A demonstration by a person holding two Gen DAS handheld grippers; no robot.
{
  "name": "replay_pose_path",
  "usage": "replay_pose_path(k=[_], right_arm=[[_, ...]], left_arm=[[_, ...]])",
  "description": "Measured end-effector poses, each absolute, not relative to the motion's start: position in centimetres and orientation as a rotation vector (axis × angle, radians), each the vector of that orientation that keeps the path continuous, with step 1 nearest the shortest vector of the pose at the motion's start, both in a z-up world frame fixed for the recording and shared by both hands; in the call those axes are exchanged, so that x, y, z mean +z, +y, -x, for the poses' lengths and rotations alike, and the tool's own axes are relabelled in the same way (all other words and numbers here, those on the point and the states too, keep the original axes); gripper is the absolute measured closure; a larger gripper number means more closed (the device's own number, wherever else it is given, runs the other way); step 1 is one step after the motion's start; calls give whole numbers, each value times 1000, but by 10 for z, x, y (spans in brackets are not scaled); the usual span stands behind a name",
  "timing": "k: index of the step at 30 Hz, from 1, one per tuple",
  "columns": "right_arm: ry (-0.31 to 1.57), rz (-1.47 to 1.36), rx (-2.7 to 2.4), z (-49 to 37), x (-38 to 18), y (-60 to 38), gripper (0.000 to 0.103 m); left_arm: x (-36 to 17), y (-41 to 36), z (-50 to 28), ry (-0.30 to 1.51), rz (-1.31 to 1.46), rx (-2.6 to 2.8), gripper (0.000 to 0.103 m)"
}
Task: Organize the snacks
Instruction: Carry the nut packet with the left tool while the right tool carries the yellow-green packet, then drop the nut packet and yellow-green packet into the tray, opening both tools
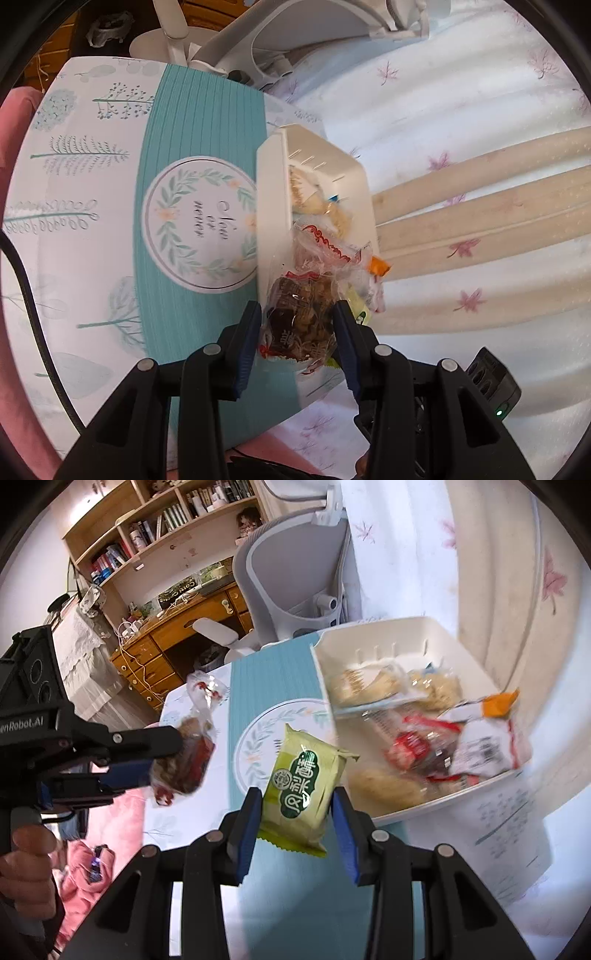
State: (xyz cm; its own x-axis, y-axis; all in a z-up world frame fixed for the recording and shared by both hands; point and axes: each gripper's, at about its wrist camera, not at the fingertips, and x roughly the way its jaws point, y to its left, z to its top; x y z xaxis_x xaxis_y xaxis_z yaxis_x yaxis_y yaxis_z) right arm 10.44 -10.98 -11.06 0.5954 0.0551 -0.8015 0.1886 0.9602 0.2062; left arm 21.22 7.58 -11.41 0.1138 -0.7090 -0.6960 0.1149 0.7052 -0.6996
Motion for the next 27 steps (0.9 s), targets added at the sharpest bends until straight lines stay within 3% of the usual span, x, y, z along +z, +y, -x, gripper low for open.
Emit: replay_pose_path(k=[27], right_arm=[[980, -121, 162, -124, -105, -268, 64]], left_arm=[[-112, -83, -200, 1211, 513, -405, 65]])
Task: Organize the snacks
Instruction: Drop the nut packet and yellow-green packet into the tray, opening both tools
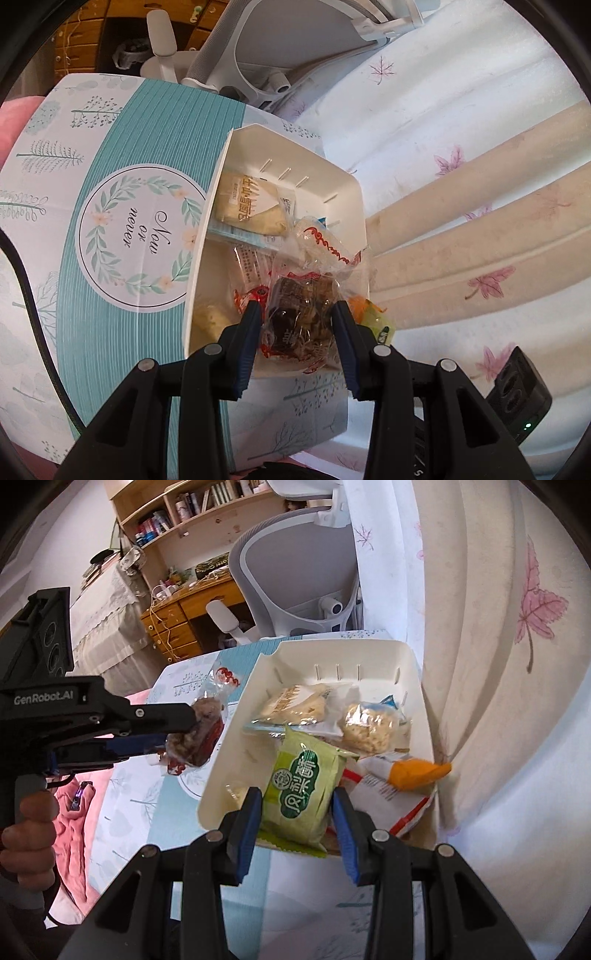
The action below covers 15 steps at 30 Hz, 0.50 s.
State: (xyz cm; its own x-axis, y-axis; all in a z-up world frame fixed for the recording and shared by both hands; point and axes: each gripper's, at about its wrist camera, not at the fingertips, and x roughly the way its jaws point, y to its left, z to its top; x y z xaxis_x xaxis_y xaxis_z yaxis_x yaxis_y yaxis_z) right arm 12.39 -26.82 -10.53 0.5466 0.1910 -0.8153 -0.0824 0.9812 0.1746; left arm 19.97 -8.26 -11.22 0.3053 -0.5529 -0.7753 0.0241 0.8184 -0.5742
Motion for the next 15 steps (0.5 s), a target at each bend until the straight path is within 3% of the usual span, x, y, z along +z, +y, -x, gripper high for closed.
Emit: replay_pose_path(k=[4, 6, 7, 8, 15], right_arm=[[983, -130, 196, -128, -109, -279, 62], [1000, -124, 209, -131, -113, -282, 51], [1008, -120, 206, -131, -114, -283, 38], [1010, -125, 209, -131, -115, -285, 32], [1044, -195, 206, -131, -128, -292, 31]], left_arm=[[-111, -91, -199, 1181, 504, -362, 59], [-111, -93, -198, 1179, 493, -322, 35], [-112, -94, -197, 1178, 485, -299, 34], [-113, -94, -197, 1181, 483, -288, 34], [-123, -80, -183, 1217, 447, -183, 29]])
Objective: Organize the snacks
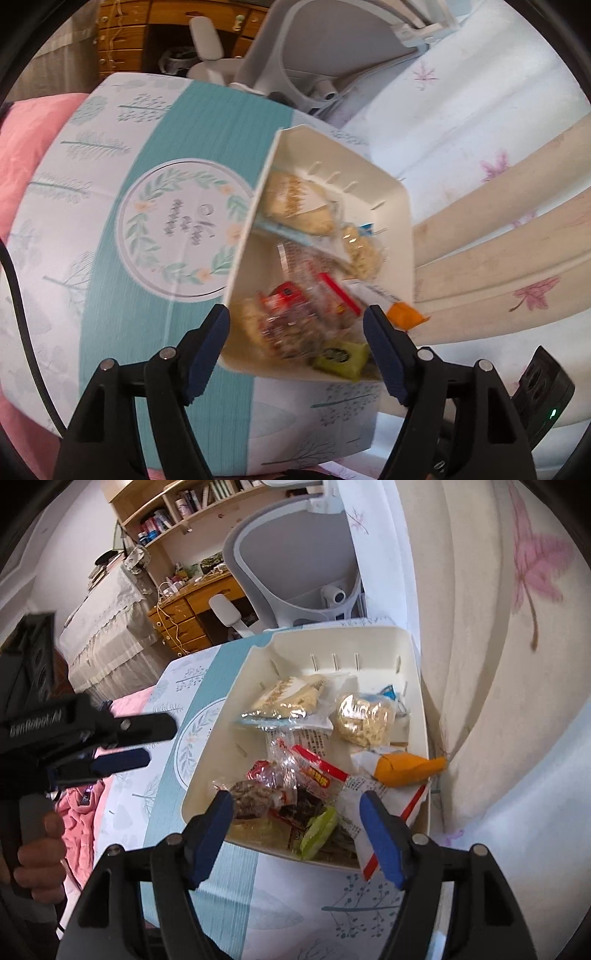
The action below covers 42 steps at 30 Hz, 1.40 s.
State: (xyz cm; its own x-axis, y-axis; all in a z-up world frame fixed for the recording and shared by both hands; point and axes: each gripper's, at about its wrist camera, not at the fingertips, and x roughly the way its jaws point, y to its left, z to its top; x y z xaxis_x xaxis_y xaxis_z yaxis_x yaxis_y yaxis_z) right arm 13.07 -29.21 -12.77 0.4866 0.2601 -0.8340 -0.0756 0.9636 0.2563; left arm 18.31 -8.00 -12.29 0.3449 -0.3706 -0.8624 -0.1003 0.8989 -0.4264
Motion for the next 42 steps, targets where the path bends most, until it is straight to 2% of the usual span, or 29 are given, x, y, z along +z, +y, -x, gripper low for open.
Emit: replay_pose_path(k=[4, 6, 13, 21, 27, 31, 42], right_arm=[[1087, -249, 177, -126, -139, -290, 30], [1094, -271, 160, -123, -142, -288, 27], [1122, -292, 101, -101, -150, -268, 17], [1169, -290, 94, -61, -157, -217, 11], [1267, -257, 113, -34, -155, -179, 5], [1302, -254, 127, -25, -136, -171, 3], [1210, -225, 164, -5, -40, -175, 0]], left_arm=[[-123, -64, -167, 1212, 414, -128, 28], [-124, -55, -159, 1206, 397, -104, 22], [-131, -24, -133, 1230, 349, -84, 21], [-131, 24, -92, 1255, 253, -70, 1], [-118, 52, -61, 1258, 197, -48, 1], [-91, 60, -40, 1219, 191, -51, 1], [-12, 41, -5, 1070, 134, -7, 1]])
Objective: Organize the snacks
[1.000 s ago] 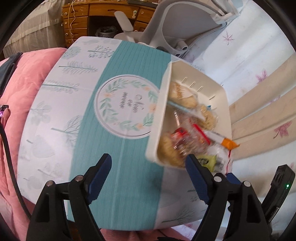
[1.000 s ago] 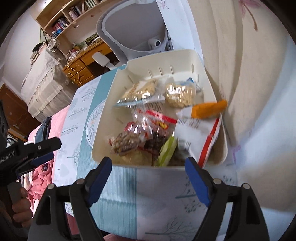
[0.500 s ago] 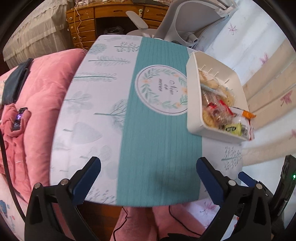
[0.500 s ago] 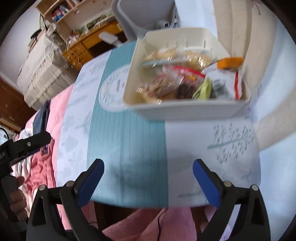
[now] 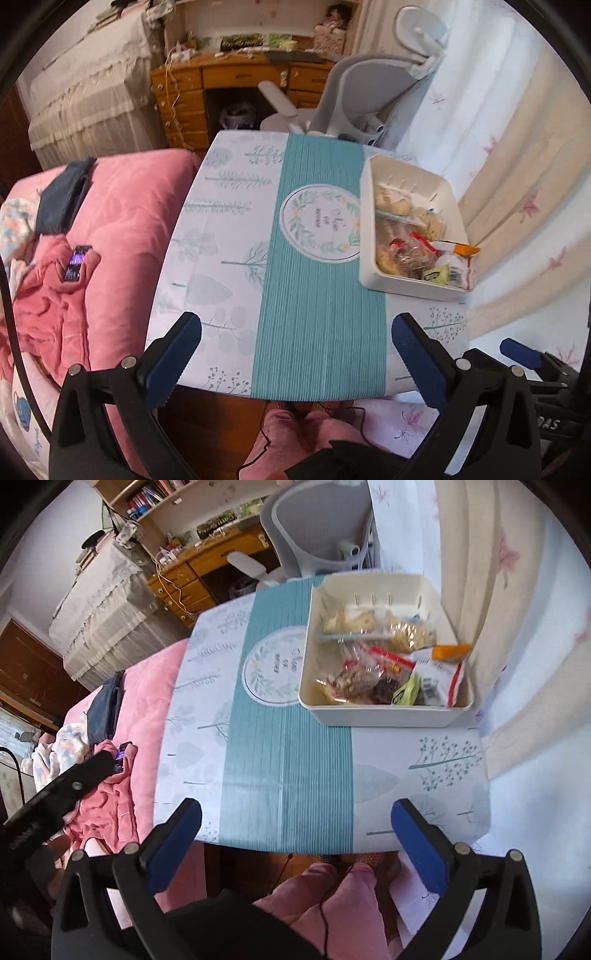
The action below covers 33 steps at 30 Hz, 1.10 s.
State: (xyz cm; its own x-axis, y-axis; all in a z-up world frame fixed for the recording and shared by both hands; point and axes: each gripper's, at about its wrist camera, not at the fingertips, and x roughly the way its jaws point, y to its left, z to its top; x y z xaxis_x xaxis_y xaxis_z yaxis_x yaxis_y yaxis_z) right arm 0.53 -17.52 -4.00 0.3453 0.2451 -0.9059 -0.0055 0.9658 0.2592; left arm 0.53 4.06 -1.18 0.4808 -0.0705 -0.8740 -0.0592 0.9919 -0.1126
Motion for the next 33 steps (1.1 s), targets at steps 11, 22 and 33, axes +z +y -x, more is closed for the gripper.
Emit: replay_pose_path(k=[11, 22, 33], right_arm=[[1117, -172, 94, 19, -10, -188, 0], [1073, -166, 50, 20, -12, -199, 0], [1089, -173, 73, 16, -17, -197, 0]], left_arm=[[6, 1, 10, 1006, 33, 47, 1], [8, -10, 8, 965, 27, 55, 1], [7, -14, 8, 954, 14, 56, 1]])
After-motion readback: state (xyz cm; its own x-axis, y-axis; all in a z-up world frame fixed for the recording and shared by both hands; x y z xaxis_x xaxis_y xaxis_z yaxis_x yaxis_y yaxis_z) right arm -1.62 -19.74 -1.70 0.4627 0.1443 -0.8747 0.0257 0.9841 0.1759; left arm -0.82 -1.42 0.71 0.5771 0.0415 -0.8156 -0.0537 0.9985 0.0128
